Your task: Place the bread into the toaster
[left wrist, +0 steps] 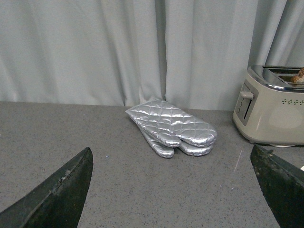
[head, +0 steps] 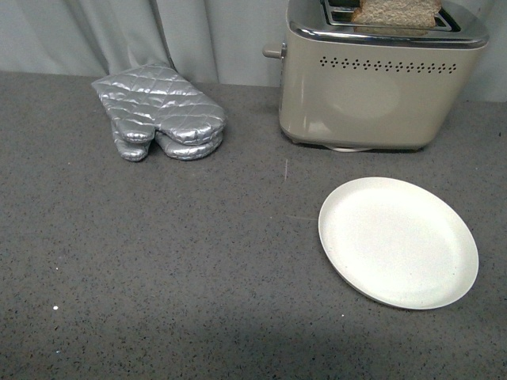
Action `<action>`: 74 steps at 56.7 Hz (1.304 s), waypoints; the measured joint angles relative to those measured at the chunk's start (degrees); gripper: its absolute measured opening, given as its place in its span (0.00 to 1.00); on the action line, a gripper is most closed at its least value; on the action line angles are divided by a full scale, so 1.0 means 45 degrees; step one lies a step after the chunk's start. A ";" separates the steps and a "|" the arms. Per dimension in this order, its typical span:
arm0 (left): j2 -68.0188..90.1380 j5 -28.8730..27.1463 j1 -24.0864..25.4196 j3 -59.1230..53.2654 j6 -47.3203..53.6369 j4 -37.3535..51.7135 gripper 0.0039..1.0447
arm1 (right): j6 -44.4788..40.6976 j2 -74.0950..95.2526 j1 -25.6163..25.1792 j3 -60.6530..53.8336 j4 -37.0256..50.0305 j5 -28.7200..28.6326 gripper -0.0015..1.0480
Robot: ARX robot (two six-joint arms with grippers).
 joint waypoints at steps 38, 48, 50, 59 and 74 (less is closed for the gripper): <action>0.0000 0.0000 0.0000 0.0000 0.0000 0.0000 0.94 | 0.0000 -0.5071 0.0000 -0.0899 -0.3934 -0.0010 0.01; 0.0000 0.0000 0.0000 0.0000 0.0000 0.0000 0.94 | 0.0000 -0.6173 0.0000 -0.0899 -0.5022 -0.0010 0.01; 0.0000 0.0000 0.0000 0.0000 0.0000 0.0000 0.94 | 0.0000 -0.6368 0.0000 -0.0899 -0.5221 -0.0010 0.01; 0.0000 0.0000 0.0000 0.0000 0.0000 0.0000 0.94 | 0.0000 -0.7043 0.0000 -0.0899 -0.5897 -0.0010 0.01; -0.0005 -0.0005 0.0000 0.0000 0.0005 0.0000 0.94 | -0.0005 -0.9321 0.0000 -0.0889 -0.8242 -0.0024 0.01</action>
